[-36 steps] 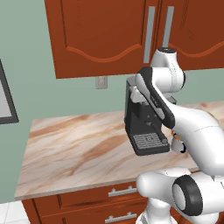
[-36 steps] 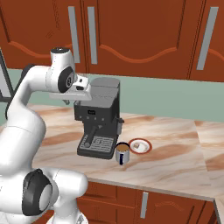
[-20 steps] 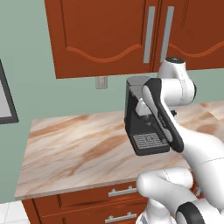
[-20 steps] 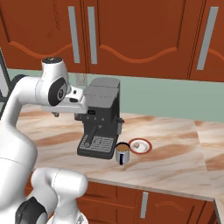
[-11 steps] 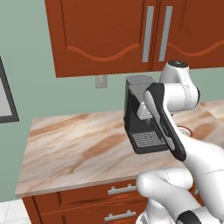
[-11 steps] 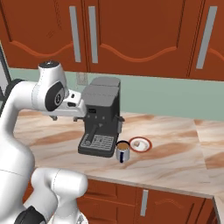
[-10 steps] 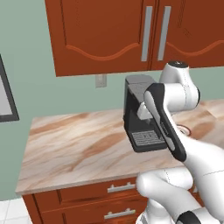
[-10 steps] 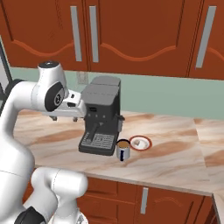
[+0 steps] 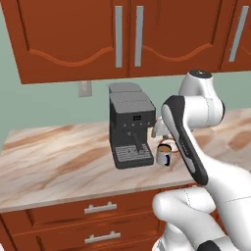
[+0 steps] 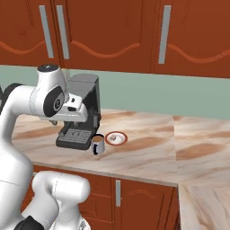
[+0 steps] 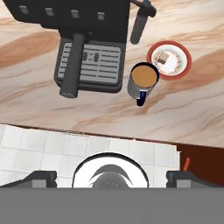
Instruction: Take a sugar cube from the saucer and place it inside the coffee. Then, grab milk from the fridge and place it next to the coffee on the counter to sweeten the coffee.
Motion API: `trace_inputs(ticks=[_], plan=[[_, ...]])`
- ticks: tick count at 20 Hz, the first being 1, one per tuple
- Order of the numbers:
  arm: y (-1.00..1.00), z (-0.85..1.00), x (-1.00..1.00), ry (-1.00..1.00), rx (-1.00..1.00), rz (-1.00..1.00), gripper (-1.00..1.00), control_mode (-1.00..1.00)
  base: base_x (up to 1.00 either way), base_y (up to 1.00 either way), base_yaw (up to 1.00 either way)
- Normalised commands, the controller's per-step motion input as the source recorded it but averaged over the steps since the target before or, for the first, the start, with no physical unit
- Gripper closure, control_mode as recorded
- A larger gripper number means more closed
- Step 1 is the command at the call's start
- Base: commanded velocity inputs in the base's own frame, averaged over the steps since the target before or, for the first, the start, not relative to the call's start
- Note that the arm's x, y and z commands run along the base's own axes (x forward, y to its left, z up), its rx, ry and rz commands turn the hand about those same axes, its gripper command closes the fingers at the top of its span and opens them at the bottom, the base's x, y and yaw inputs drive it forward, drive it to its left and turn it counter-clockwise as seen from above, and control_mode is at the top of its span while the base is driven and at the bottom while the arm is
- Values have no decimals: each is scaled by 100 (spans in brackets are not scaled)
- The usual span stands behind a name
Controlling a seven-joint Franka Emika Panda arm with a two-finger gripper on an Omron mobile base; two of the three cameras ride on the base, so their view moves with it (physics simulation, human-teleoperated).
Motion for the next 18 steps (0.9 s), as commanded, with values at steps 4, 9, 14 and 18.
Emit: trace_inputs(ticks=[4, 9, 14, 18], plan=[[0, 0, 0, 0, 0, 0, -100, 100, 9, -63, 0], [0, 0, 0, 0, 0, 0, -100, 100, 27, -31, 0], [0, 0, 0, 0, 0, 0, -100, 100, 27, -31, 1], [0, 0, 0, 0, 0, 0, -100, 100, 0, -51, 14]])
